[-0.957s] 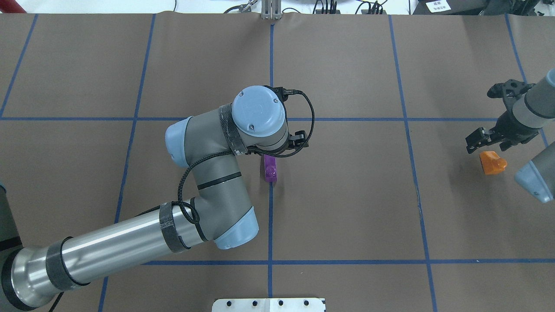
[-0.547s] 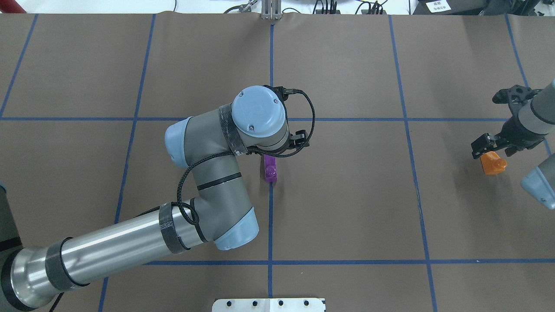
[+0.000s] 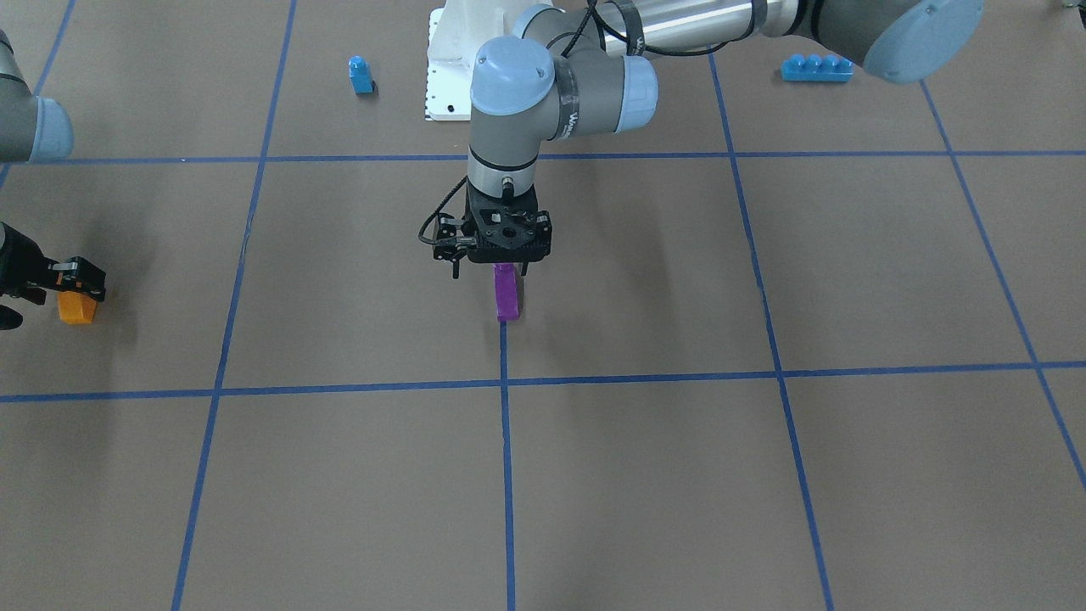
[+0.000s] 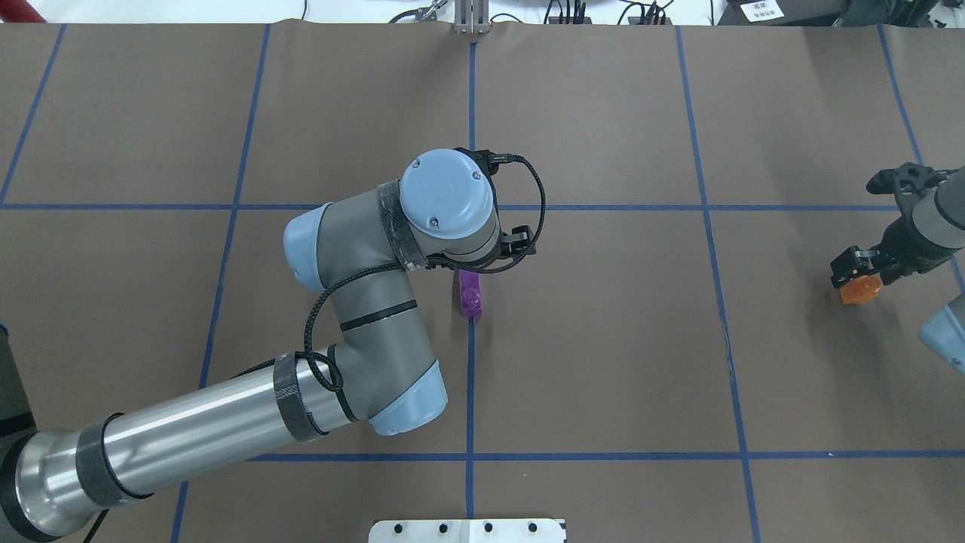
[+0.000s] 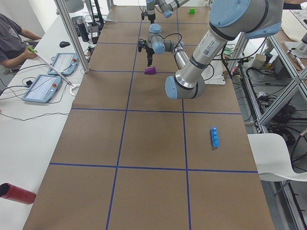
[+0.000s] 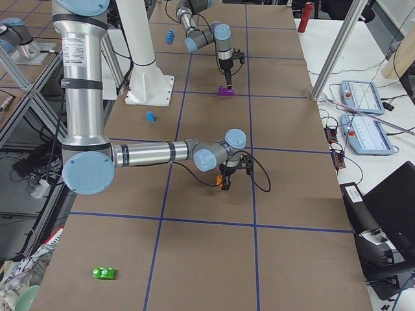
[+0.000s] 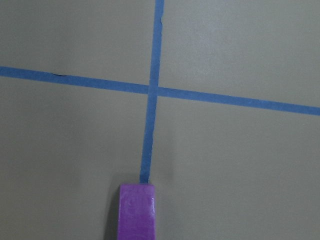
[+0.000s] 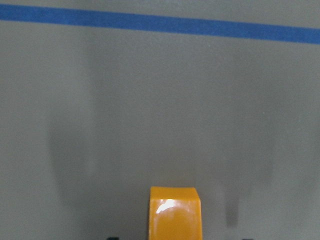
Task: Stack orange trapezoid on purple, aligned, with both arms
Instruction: 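Hold the purple block at center while the right gripper grasps the orange trapezoid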
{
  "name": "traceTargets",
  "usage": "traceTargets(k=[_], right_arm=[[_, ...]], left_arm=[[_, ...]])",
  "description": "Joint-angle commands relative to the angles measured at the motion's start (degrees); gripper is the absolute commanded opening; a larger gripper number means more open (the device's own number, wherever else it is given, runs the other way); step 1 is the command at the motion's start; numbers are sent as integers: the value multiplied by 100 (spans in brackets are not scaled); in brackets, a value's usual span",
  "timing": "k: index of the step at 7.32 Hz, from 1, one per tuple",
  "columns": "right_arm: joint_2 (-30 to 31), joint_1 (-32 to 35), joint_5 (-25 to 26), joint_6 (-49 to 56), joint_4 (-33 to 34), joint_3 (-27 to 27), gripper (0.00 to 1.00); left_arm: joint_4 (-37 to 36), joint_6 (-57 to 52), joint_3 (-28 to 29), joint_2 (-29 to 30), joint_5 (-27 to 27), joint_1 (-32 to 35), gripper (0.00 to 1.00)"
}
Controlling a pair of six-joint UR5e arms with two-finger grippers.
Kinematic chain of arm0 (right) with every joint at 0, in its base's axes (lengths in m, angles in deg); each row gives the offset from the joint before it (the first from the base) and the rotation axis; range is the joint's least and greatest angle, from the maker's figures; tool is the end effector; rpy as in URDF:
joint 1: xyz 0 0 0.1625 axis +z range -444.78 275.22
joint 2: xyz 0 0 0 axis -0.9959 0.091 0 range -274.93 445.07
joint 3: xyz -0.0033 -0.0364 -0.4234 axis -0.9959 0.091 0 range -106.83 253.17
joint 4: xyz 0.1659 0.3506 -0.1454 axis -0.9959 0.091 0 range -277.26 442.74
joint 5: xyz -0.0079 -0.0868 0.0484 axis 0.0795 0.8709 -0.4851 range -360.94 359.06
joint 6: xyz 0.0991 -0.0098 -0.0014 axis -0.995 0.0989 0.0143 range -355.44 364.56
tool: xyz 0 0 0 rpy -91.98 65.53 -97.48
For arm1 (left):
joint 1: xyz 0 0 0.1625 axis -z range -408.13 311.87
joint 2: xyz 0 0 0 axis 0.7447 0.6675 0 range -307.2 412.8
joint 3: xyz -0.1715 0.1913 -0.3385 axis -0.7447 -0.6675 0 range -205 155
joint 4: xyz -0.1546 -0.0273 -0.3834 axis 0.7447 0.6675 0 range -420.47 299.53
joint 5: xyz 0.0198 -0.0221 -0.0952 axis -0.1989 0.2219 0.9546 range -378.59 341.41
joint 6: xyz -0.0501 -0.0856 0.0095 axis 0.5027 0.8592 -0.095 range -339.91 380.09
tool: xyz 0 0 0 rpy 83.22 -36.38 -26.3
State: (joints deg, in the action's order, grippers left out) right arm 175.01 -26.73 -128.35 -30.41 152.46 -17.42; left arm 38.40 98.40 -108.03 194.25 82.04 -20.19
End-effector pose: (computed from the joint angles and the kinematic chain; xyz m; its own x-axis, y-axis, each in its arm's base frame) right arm -0.2102 -0.4746 0.6213 0.7414 -0.0410 0.6698 0.0844 0.9959 -0.0325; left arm 0.6089 -0.4531 0.1310 0.5833 -0.0840 -0.8079 0.2160 0.9749 0.0547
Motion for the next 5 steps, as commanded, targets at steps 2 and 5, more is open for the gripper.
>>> traceTargets(k=[2,5], right_arm=[[14,-4,-47,-62,-11,-46,0],[-622,-13,-160,-411,722,-756,0]], left_arm=[[0,0,-65,-3,-9,9,100],[-9,-9,-318,-29,17,106,100]])
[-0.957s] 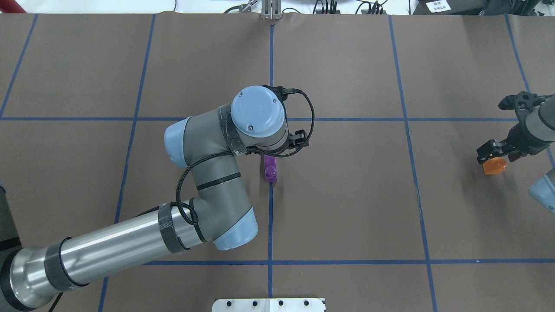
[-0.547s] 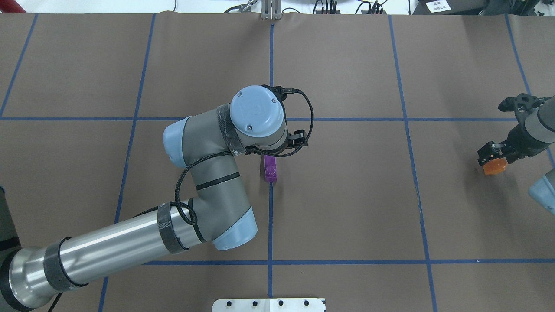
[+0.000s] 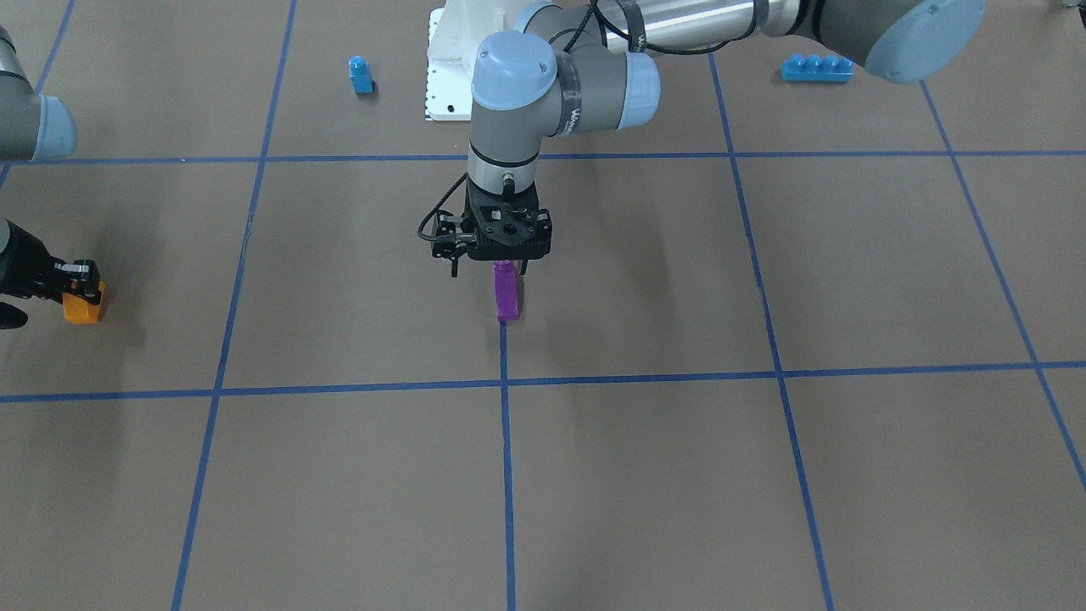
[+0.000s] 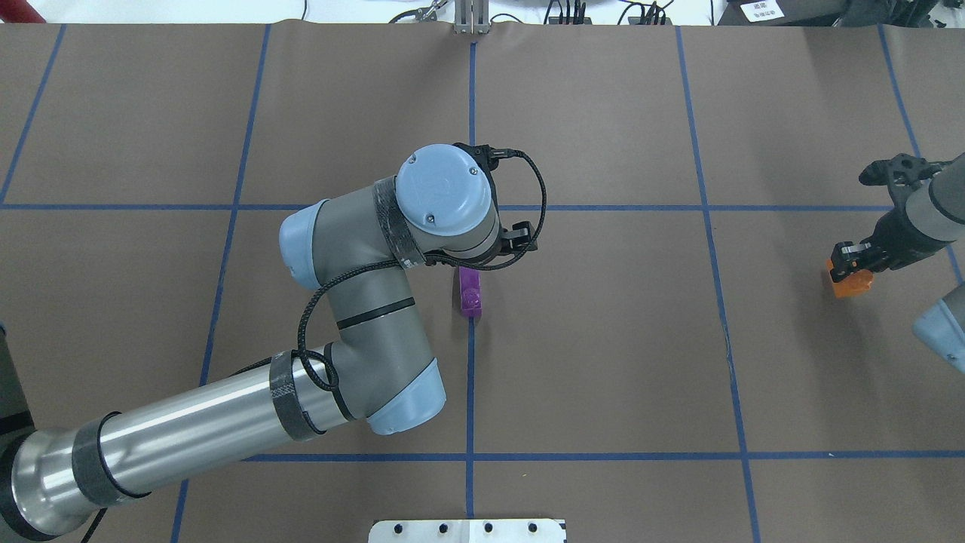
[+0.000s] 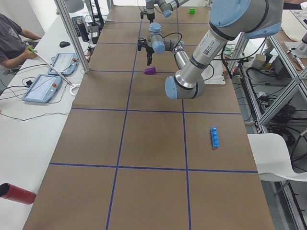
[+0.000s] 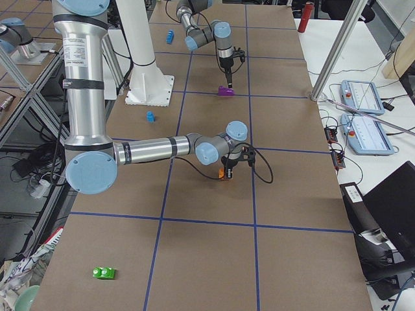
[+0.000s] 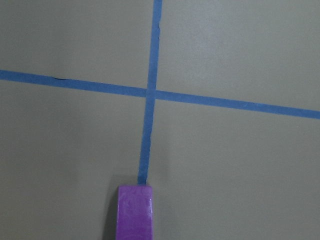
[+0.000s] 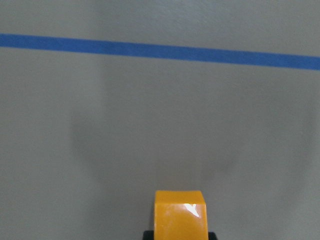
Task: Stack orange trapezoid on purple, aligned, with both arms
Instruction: 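Release the purple block with the left gripper while the right carries the trapezoid over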
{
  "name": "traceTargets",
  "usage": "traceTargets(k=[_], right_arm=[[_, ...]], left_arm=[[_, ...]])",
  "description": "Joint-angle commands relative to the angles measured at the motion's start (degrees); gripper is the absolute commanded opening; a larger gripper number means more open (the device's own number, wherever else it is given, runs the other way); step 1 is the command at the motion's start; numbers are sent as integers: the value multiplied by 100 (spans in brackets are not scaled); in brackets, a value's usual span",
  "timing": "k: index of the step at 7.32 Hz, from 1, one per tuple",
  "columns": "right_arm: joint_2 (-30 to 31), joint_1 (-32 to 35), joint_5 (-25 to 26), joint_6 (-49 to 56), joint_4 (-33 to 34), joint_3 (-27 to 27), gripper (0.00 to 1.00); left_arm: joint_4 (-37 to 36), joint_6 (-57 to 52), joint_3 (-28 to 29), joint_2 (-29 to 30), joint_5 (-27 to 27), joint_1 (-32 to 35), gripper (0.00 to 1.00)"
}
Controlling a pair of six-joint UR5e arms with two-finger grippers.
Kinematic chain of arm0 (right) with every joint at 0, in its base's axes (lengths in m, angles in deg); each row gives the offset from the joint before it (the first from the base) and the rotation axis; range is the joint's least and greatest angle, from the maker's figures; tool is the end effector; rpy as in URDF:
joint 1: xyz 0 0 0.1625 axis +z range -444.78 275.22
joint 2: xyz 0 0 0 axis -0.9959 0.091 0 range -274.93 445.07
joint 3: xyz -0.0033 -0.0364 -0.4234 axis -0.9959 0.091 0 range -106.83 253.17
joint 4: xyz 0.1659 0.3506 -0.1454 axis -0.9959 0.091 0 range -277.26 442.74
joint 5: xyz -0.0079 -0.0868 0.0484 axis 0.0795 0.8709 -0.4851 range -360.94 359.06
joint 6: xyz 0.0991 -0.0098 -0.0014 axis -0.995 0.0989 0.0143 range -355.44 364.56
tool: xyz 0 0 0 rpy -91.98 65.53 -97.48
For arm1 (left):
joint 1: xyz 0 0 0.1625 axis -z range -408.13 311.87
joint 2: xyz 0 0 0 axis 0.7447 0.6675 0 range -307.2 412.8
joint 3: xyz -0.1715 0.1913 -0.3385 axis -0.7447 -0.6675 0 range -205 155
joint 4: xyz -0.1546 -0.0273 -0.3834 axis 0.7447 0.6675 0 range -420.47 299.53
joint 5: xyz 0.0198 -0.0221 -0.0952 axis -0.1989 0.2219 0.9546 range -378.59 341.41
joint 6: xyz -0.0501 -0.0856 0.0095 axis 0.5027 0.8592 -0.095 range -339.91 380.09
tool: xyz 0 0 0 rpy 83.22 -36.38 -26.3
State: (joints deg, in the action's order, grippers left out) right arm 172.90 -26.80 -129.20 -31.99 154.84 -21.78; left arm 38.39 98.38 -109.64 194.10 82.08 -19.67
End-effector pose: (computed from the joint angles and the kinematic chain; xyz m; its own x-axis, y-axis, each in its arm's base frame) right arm -0.2195 -0.4862 0.5673 0.7093 -0.0552 0.7027 0.0721 0.9974 0.0056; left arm 0.5975 -0.4546 0.1213 0.5644 -0.0791 -0.8217 0.2254 0.9723 0.0613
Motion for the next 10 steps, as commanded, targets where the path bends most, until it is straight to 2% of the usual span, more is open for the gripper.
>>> traceTargets(k=[1,3,4,5,6,7,8,10], right_arm=[[-1121,-119,-111,-795,960,-349,0],[-2221,-872,-24,-1578,1079,-270,0],[-2697,-1320,159,-2313,1079,-192,0],[-3241,-1751,605,-2843,1088,-26,0],[-3707,-1990,757,-3213,1088,272,0],[-4260,-2201,950,-3600,1088,701,0],[-4492,-2334,1057,-3691,1088,880,0],[-4494,-2458,1242,-3701,1088,881,0]], left_arm=[[-112,-85,-333,-118,58,176,100],[-899,-784,-885,-373,67,343,100],[-1043,-1068,-1210,-688,119,492,100],[-1044,-1523,-1318,-1048,468,824,100],[-1027,-2024,-1476,-1486,767,1149,100],[-1001,-2507,-1651,-1960,823,1396,100],[-983,-2860,-1783,-2296,884,1573,100],[-983,-2934,-1785,-2405,999,1654,100]])
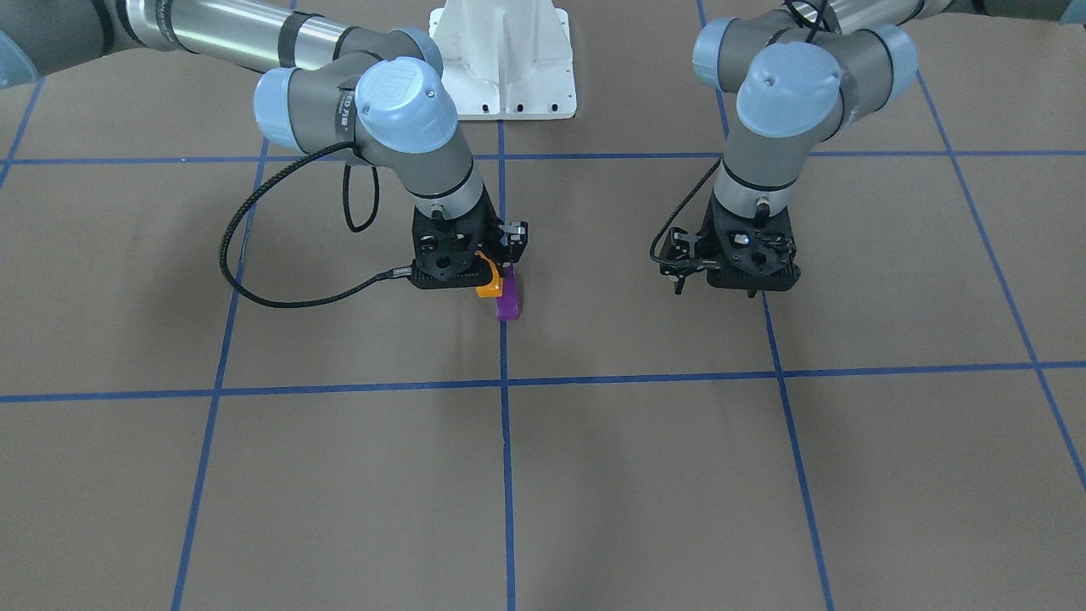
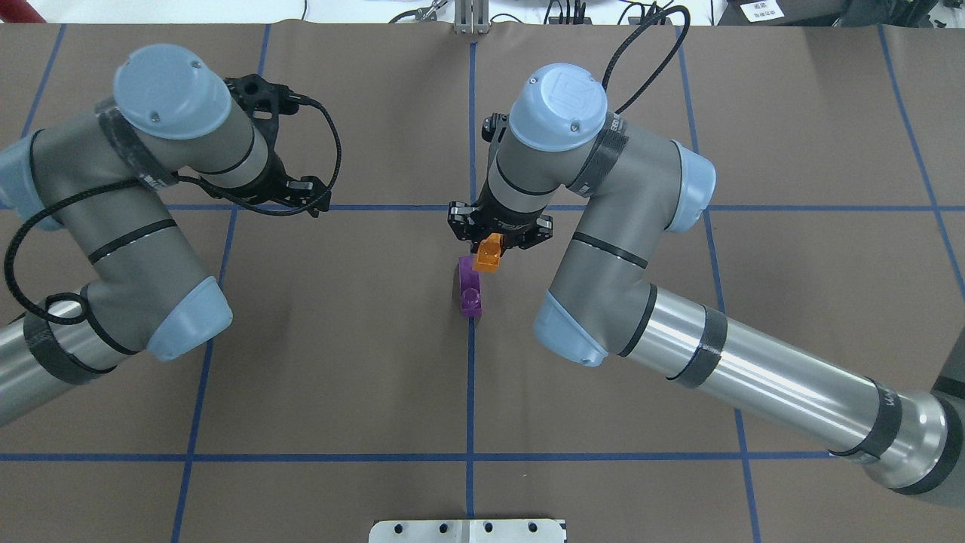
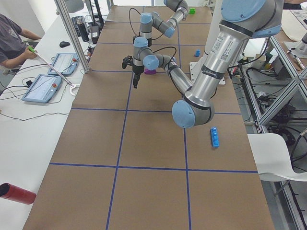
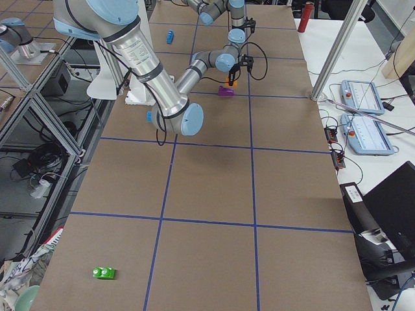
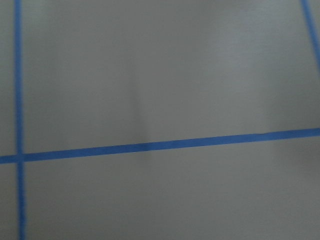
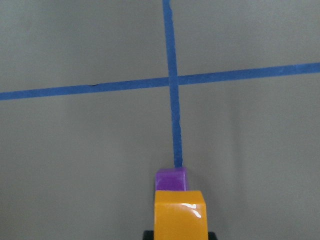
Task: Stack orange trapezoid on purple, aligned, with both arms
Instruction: 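Release the purple block with the left gripper while the right carries the trapezoid over, then lower the orange trapezoid onto the purple block with the right gripper, aligning it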
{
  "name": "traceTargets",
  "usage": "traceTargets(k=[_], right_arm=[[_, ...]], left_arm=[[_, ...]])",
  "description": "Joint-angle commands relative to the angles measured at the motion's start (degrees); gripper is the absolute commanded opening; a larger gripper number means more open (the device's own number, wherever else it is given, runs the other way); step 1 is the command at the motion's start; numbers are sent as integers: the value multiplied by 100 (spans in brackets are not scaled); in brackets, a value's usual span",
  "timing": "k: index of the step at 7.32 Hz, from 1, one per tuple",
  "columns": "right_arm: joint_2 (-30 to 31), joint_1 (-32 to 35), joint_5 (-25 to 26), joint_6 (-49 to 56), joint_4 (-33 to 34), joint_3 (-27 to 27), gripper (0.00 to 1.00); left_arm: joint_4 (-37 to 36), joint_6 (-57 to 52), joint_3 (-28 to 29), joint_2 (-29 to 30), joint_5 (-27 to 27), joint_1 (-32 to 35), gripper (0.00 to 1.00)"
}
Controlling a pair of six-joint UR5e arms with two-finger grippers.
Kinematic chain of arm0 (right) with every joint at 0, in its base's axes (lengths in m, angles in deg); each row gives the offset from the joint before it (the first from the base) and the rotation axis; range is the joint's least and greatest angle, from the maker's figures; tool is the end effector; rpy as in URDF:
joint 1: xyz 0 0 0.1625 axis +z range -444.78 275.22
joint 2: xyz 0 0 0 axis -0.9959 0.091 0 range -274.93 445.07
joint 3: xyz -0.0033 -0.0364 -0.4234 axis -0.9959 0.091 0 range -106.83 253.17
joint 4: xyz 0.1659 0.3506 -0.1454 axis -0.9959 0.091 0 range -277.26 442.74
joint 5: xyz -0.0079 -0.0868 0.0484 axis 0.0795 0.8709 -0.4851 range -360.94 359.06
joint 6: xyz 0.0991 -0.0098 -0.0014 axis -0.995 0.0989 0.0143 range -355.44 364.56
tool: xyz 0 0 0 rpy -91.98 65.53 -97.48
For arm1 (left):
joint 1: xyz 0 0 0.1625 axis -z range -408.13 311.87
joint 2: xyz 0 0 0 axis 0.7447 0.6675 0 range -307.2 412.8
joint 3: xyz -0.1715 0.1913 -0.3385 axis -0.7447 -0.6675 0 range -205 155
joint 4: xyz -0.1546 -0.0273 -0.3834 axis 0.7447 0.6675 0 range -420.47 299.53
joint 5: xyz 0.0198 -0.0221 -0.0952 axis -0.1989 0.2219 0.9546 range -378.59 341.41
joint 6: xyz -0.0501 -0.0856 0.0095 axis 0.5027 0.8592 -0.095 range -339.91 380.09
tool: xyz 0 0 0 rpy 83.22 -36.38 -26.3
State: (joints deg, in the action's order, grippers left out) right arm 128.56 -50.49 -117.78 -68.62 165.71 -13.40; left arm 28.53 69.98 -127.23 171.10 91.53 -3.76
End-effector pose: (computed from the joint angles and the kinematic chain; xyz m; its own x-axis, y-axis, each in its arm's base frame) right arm -0.5508 -0.4825 0.1677 0.5697 0.0762 0.8183 -0.0540 0.9970 -0.0552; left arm 0.3854 -0.5156 0.2905 0.7440 0.1185 -0.6576 0.0272 0.9780 0.2070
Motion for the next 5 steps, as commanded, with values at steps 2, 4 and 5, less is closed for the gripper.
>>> traceTargets(k=[2,4,5], right_arm=[[-34,-221,239,-20,0,44,0],[-34,-257,267,15,0,17,0],[10,-248,276,59,9,8,0]], left_arm=[[3,-41,-34,-106,45,55,100],[3,-32,-34,-114,45,55,100],[3,-23,-34,-114,44,55,100]])
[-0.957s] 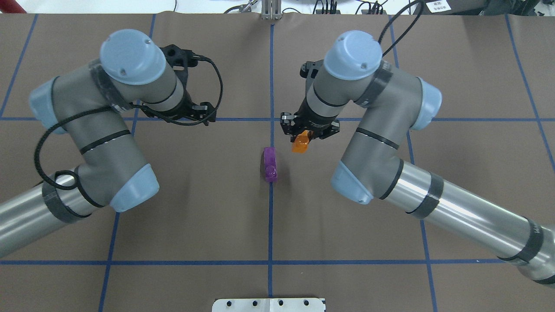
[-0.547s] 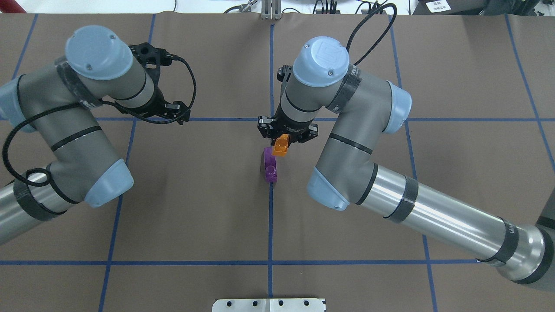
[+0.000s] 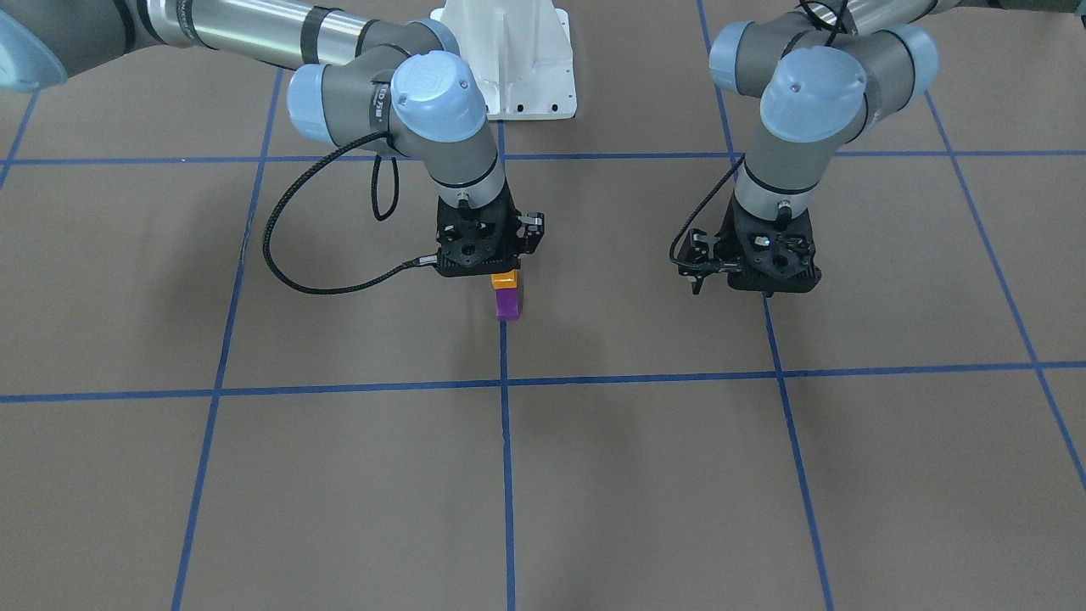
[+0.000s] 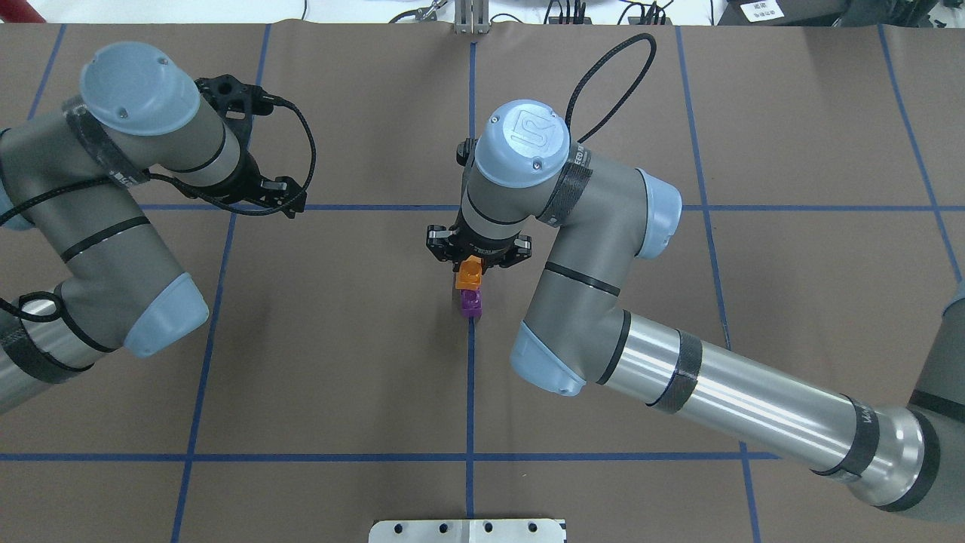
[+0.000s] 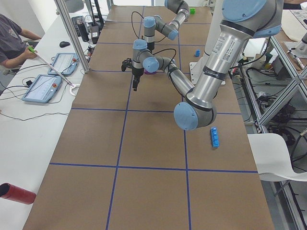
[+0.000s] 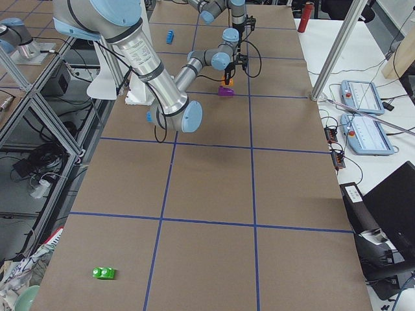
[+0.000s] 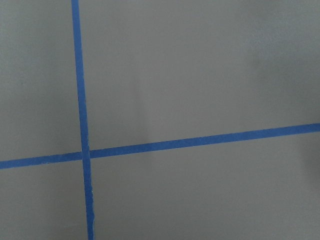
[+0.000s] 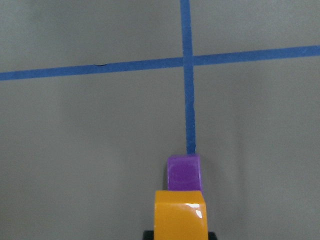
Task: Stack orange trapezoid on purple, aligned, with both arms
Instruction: 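Lower the orange trapezoid onto the purple block with the right gripper, aligning it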
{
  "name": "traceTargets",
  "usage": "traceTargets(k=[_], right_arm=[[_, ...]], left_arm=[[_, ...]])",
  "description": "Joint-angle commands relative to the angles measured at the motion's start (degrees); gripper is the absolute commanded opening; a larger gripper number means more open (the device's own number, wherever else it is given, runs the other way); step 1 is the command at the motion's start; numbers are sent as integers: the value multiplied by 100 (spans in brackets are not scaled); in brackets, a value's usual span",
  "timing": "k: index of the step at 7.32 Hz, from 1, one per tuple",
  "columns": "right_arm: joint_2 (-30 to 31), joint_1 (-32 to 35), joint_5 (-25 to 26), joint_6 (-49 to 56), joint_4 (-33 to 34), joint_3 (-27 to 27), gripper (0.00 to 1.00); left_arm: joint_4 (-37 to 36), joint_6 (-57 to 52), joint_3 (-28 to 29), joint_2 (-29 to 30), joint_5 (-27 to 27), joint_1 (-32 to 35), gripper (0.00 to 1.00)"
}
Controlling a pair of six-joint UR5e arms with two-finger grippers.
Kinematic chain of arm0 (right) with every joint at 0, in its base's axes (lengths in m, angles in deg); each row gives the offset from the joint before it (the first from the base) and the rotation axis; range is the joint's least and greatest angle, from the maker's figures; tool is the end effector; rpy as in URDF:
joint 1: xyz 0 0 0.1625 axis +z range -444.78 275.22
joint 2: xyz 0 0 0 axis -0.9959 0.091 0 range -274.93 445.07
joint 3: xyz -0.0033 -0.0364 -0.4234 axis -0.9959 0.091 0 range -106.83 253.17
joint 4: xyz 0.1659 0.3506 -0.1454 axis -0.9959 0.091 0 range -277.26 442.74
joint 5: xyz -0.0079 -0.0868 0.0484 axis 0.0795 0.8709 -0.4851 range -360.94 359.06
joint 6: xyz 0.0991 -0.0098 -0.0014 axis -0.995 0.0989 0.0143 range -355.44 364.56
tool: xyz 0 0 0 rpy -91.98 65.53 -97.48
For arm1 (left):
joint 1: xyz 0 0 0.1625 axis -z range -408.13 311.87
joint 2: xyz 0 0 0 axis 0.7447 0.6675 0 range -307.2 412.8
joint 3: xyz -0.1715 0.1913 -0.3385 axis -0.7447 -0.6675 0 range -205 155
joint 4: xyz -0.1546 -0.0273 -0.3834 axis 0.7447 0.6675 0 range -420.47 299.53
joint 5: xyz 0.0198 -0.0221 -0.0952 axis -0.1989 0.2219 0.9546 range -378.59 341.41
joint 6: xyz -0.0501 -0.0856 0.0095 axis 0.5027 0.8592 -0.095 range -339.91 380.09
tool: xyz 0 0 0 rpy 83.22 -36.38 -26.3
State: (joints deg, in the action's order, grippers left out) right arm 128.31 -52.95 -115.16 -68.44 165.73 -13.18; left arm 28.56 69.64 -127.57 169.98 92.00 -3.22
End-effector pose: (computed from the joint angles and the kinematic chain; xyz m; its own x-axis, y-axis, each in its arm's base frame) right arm -0.5711 -0.4633 0.1674 0.5832 0.0484 0.8108 -0.0450 0.9986 -0.0273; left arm 0.3780 -0.5157 0.3000 0.7478 0.1122 -0.6544 0.0260 0.9799 0.1976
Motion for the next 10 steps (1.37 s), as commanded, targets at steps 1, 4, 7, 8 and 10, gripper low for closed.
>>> traceTargets(k=[1,4,7,8,10], right_arm=[[71,7,5,93,7,-22,0],[53,-2,5,557,287,-75,0],[36,-98,31,831,288,-75,0],[36,-133,49,831,288,-75,0],[36,-195,92,831,288,-67,0]], left_arm=[[0,11,8,-2,-2,0,100],[0,20,17,-2,-2,0,100],[9,29,35,-2,-2,-8,100],[9,29,35,-2,-2,-8,100],[9,37,26,-2,-2,-17,100]])
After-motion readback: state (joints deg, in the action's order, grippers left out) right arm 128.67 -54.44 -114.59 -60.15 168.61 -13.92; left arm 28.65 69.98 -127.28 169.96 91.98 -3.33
